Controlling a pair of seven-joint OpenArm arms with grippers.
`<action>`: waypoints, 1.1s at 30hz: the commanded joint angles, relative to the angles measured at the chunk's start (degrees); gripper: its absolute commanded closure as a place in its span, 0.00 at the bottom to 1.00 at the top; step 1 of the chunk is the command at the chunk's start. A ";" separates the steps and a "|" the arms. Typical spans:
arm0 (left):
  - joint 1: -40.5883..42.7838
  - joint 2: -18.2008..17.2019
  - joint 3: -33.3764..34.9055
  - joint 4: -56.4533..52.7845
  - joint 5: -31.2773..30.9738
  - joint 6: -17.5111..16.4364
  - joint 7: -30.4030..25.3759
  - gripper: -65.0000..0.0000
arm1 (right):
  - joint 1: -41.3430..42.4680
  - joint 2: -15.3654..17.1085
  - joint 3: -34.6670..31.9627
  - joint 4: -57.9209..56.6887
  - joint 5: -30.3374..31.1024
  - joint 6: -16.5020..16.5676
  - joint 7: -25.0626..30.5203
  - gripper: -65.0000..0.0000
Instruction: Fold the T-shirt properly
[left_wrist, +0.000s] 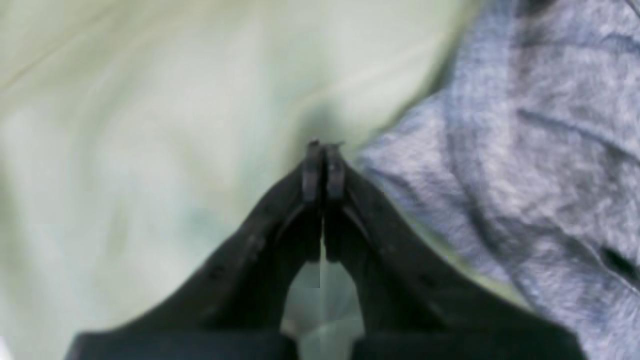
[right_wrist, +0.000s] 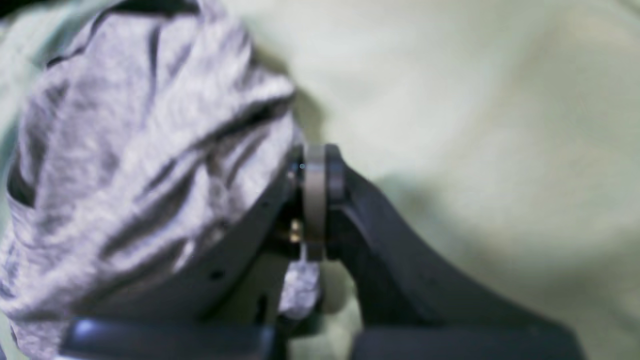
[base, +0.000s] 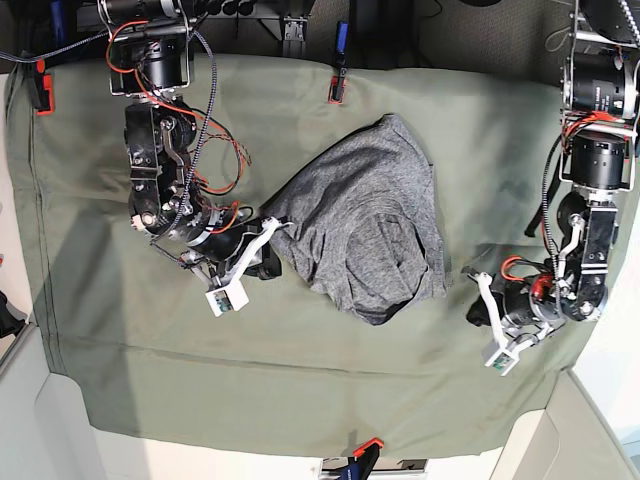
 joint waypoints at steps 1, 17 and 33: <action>-1.77 -1.66 -0.48 2.14 -2.19 -0.11 0.31 1.00 | 1.11 0.15 -0.24 0.24 0.46 0.20 1.73 1.00; 18.78 -7.69 -11.72 15.98 -12.66 -1.27 3.02 1.00 | -7.26 0.11 -6.88 -0.39 2.49 0.81 5.51 1.00; 32.28 -7.67 -24.81 20.94 -18.95 -4.84 3.04 1.00 | -14.27 -1.97 -14.23 8.79 3.69 1.42 3.91 1.00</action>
